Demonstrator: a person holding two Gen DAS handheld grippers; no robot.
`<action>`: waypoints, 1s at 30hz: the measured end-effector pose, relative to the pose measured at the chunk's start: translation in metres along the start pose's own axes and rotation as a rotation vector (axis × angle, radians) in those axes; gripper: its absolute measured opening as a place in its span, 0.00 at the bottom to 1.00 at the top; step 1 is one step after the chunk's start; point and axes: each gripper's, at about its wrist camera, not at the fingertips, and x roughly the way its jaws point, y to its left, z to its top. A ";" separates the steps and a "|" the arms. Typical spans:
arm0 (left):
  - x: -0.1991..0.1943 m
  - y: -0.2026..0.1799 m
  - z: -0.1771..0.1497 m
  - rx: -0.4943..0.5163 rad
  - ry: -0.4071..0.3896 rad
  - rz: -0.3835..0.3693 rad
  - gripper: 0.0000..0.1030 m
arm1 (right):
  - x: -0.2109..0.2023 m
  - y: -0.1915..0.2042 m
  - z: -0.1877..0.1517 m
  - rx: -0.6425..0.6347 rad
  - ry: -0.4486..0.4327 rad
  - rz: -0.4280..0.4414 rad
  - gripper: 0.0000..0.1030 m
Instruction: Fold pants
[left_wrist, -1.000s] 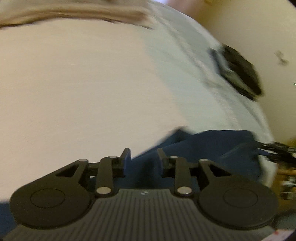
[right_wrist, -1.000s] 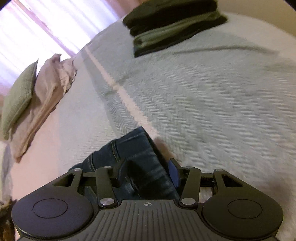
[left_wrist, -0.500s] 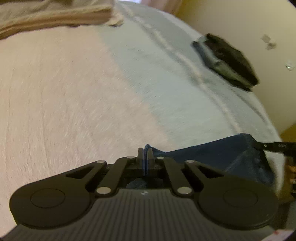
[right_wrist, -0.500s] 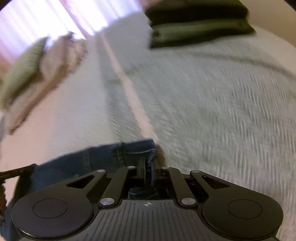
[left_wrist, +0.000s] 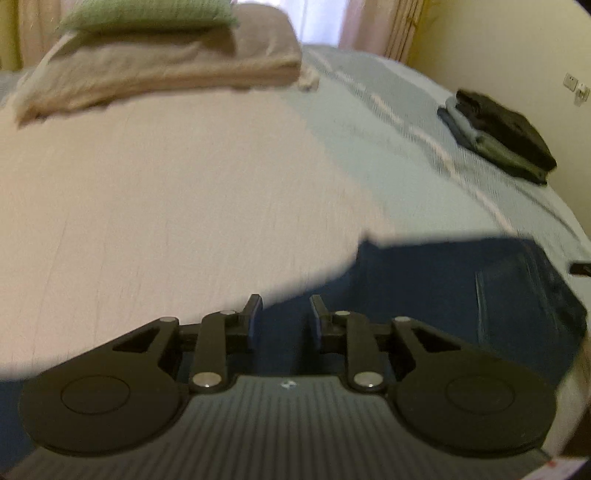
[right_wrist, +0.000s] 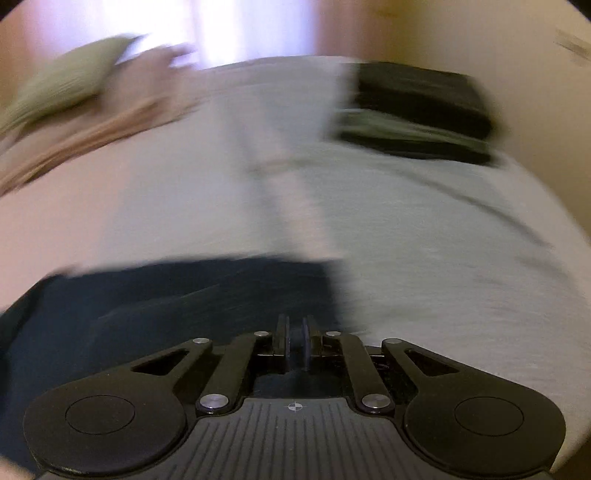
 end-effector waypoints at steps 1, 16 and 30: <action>-0.008 0.000 -0.013 0.000 0.012 0.017 0.20 | 0.003 0.021 -0.007 -0.054 0.014 0.046 0.04; -0.109 0.057 -0.104 -0.064 0.035 0.231 0.25 | -0.023 0.112 -0.041 -0.254 0.042 0.105 0.07; -0.126 0.217 -0.141 -0.139 0.026 0.459 0.42 | 0.015 0.152 -0.077 -0.139 0.177 0.012 0.13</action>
